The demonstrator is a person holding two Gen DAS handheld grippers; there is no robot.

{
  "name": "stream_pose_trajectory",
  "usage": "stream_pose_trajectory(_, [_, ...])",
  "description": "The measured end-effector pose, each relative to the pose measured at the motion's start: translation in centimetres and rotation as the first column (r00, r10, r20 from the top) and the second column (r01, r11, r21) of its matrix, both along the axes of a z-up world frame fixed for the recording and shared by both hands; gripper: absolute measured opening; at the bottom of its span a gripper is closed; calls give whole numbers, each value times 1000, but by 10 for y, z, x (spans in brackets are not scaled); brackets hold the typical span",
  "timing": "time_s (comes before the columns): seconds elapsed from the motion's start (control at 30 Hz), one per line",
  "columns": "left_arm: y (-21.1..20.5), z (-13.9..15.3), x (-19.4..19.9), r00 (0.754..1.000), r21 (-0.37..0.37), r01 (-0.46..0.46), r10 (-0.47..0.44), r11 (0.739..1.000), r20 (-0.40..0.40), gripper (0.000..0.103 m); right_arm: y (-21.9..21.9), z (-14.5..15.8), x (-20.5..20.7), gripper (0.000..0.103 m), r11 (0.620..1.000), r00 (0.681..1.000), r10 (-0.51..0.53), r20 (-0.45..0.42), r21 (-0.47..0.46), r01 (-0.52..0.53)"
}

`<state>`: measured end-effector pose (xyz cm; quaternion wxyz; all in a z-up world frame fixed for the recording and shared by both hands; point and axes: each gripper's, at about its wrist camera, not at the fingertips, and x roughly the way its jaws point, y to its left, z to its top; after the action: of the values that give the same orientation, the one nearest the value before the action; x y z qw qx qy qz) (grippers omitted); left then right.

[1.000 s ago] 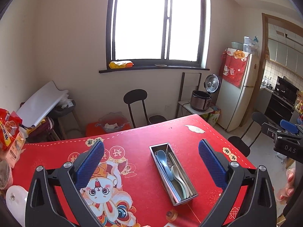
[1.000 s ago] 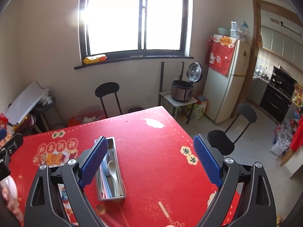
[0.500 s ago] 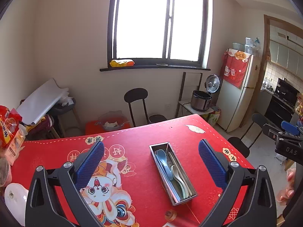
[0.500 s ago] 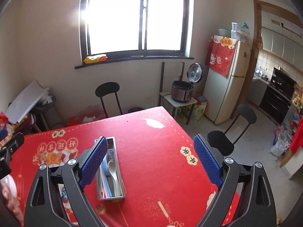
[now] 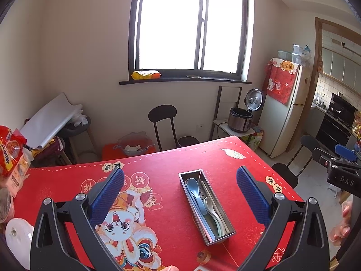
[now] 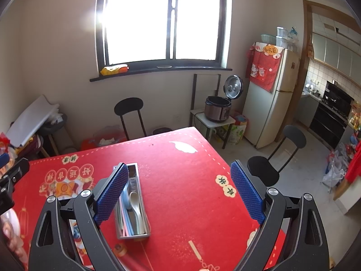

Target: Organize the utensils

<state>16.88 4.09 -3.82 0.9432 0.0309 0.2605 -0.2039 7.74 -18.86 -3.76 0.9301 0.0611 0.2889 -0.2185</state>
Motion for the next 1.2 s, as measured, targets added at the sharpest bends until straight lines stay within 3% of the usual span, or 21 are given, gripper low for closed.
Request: stream_pose_trajectory(1.2, [3, -5, 6, 999, 6, -30, 31, 1000, -25, 97, -2, -10, 6, 89, 1000, 1000, 0, -21, 21, 0])
